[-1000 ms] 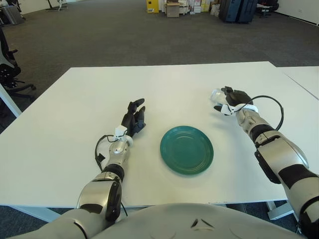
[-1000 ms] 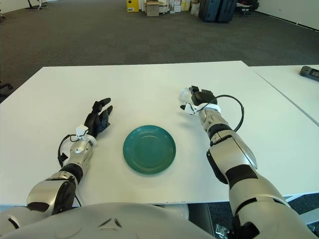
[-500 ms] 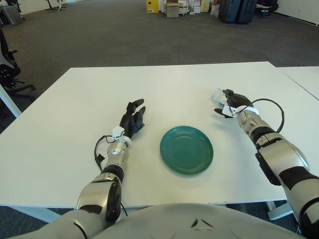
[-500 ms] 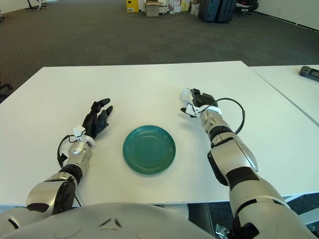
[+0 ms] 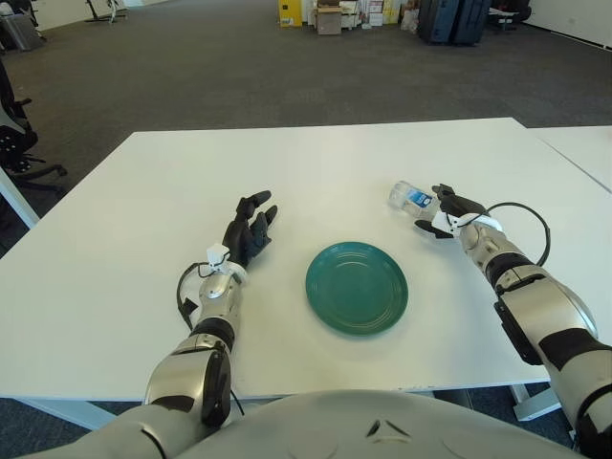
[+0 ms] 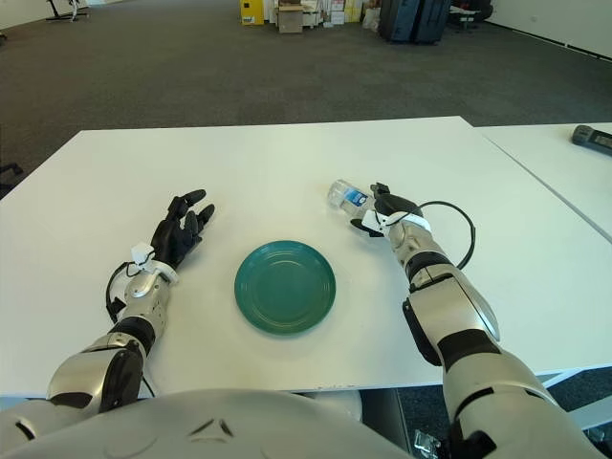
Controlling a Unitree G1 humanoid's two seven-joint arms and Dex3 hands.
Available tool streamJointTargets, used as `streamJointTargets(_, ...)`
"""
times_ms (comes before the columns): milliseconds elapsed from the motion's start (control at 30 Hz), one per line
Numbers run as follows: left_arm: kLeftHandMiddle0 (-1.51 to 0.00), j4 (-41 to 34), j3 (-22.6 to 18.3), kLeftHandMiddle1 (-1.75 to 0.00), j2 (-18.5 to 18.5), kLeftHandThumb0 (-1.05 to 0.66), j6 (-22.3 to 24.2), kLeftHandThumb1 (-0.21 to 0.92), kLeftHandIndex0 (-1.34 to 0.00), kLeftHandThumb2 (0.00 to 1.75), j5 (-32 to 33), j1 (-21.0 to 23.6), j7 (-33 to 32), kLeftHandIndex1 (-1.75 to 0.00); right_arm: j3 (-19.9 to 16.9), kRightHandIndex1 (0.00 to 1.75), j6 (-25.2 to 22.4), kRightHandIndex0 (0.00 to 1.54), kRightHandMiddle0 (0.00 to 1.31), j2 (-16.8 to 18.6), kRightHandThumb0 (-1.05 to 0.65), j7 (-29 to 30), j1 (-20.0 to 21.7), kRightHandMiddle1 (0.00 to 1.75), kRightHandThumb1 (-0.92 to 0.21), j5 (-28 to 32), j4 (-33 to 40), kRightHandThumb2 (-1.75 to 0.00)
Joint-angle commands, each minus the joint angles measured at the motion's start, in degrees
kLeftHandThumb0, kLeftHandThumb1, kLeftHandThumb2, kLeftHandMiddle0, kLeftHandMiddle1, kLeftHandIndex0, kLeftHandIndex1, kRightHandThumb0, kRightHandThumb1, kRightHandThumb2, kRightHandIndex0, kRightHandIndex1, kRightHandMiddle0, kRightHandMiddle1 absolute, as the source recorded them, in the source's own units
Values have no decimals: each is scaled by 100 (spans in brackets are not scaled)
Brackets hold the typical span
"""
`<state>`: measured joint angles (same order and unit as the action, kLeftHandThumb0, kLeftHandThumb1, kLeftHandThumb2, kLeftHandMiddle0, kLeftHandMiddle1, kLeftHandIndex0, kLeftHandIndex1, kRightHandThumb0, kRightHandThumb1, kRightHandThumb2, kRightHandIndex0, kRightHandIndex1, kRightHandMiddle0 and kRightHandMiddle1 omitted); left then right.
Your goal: Put the bottle into the plate.
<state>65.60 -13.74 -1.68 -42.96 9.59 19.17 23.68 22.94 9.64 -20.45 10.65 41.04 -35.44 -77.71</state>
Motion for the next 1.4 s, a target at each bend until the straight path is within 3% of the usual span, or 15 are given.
streamJointTargets(0,-47,211,-119,-6,-5,-82,91,92,-2,82,145,-405,135,-106,68,6,-38,29,0,164,-88,-255,-305,47,-92,-31,-132,-57)
streamJointTargets(567,-49,229,-257,-8,-26,-83,158,92,-3,82,224,-374,350,-110,193,15,96,43,0,218,-81,-124,-236,64,-92,-117,-107,-41)
streamJointTargets(800,-50,250,-281,-9,-34,-83,181,92,-1,82,230,-360,381,-110,276,64,133,33,0,237,-75,94,-179,83,-92,-137,-93,-35)
streamJointTargets(1133,-51,245,-303,-11,-16,-84,171,92,-1,82,244,-341,422,-111,345,89,99,35,0,296,-71,366,-116,106,-92,-187,-88,-35)
streamJointTargets(1200,-52,234,-317,-11,-6,-84,169,92,-2,81,252,-343,415,-111,423,103,53,37,1,309,-68,539,-100,124,-91,-284,-84,-35)
streamJointTargets(1267,-52,230,-326,-12,-3,-83,169,92,-2,80,244,-344,394,-112,481,143,2,41,9,318,-62,690,-94,154,-81,-346,-85,-46)
streamJointTargets(1367,-53,231,-324,-14,-8,-83,174,92,-4,80,220,-346,358,-112,519,164,-57,52,32,333,-48,867,-92,166,-66,-378,-89,-79)
